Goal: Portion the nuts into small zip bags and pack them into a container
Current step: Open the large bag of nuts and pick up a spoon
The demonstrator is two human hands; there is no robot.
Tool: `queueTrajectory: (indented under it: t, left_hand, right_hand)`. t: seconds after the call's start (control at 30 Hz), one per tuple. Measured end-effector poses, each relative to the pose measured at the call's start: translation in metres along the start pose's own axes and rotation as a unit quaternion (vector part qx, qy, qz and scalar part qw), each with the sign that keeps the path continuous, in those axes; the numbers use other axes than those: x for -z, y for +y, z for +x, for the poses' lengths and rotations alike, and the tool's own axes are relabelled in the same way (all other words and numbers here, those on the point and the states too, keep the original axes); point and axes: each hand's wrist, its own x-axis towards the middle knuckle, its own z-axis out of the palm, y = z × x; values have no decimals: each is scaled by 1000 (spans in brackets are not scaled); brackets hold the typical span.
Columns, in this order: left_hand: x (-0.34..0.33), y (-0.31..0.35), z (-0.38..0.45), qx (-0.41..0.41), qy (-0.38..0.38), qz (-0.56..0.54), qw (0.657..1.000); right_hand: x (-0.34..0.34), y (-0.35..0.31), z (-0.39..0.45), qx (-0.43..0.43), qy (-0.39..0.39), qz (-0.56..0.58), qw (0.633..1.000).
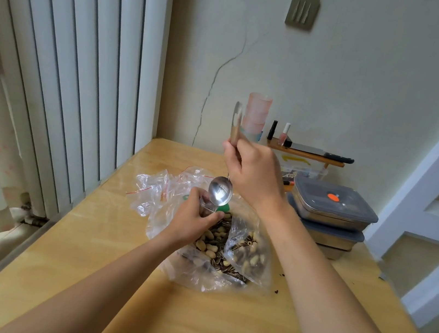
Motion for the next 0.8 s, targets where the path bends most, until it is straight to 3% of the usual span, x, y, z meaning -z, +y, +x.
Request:
queueTrajectory:
  t: [0.13, 0.27, 0.4, 0.53, 0.7, 0.8]
  left_hand:
    - [4, -4, -1, 5, -11, 0, 1000]
    - [8, -3, -3, 3, 10, -2, 1000]
    - [11, -3, -4, -14, 5, -2, 1000]
    - [11, -4, -2, -11, -16, -6, 1000]
    - [6, 0, 3, 17, -9, -23, 1000]
    - [3, 3, 4, 25, 0, -20, 999]
  right_hand:
    - [-3, 11, -2, -55, 30, -36, 997]
    - [-15, 28, -15, -194, -28, -62, 979]
    - [-31, 47, -40, -367, -82, 34, 926]
    - [-40, 60, -66, -473, -131, 102, 865]
    - [-53, 77, -89, -520, -198, 140, 819]
    - [-55, 78, -92, -482, -242, 42, 841]
